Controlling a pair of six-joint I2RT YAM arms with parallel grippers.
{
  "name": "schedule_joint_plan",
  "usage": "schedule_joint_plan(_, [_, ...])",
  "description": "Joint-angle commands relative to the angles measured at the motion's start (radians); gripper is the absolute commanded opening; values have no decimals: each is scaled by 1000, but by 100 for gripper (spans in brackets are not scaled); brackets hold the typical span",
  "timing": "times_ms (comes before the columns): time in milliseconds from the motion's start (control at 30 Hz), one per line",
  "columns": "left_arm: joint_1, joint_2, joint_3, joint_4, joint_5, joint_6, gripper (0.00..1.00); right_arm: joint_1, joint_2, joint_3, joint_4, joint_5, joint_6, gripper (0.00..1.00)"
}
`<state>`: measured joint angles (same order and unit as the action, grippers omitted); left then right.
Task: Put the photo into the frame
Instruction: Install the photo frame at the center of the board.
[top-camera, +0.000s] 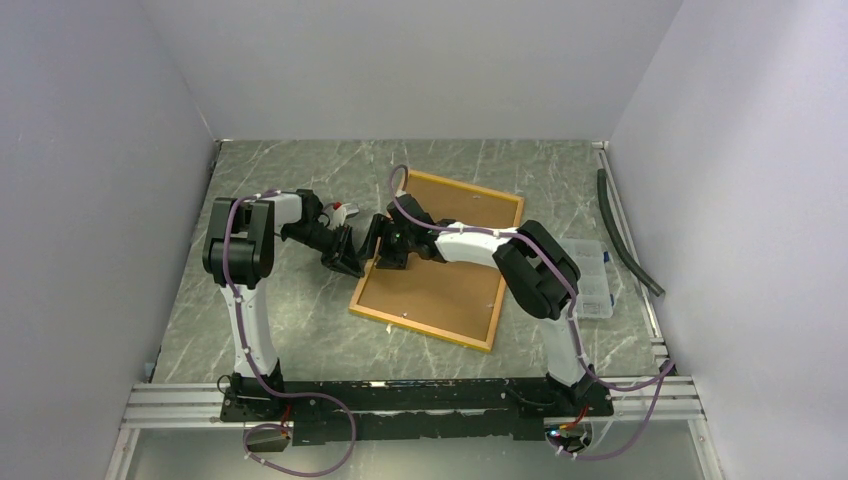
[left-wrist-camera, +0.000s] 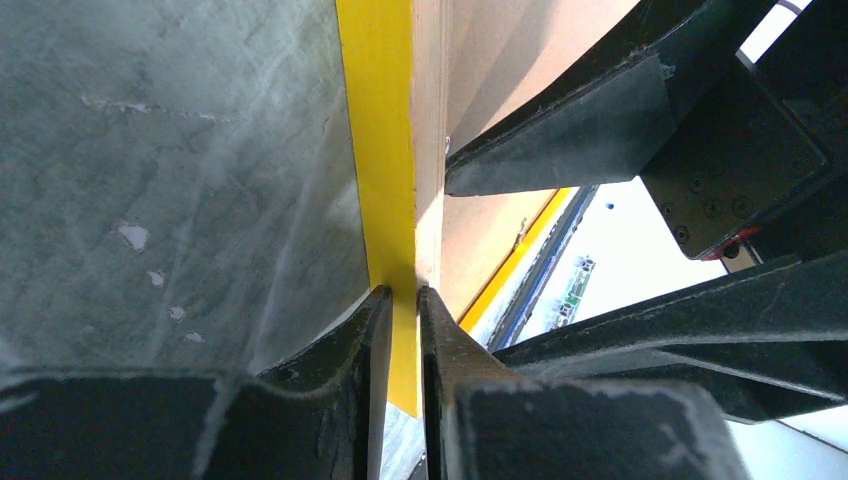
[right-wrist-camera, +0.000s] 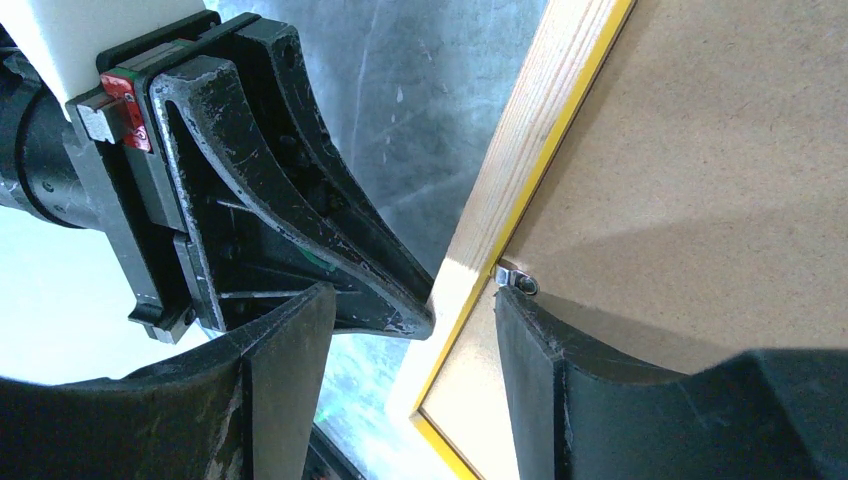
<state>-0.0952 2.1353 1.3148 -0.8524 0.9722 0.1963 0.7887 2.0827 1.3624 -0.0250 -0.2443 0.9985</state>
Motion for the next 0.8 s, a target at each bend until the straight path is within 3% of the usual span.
schedule_joint_plan(0, [-15,-14,-10,1,-47,15,20,-1,18,40,47,20,-21,64])
schedule_joint_plan(233, [12,-67,25,-69,-53,55,30,-70,-158,-28,53,-17,-51,76])
schedule_joint_plan(400, [31,-95,48,-118,-62,96,41,-211,-362,-215,32,-22,-70,85])
schedule_joint_plan(500, [32,-117,41,-123,-68,114,46,-305,-475,-313,-63,20,-100,90])
schedule_joint_plan(633, [25,-127,24,-106,-82,122,47,-420,-621,-404,-216,155,-189,99])
schedule_joint_plan(767, [9,-118,-3,-78,-104,114,45,-523,-707,-487,-267,208,-238,100])
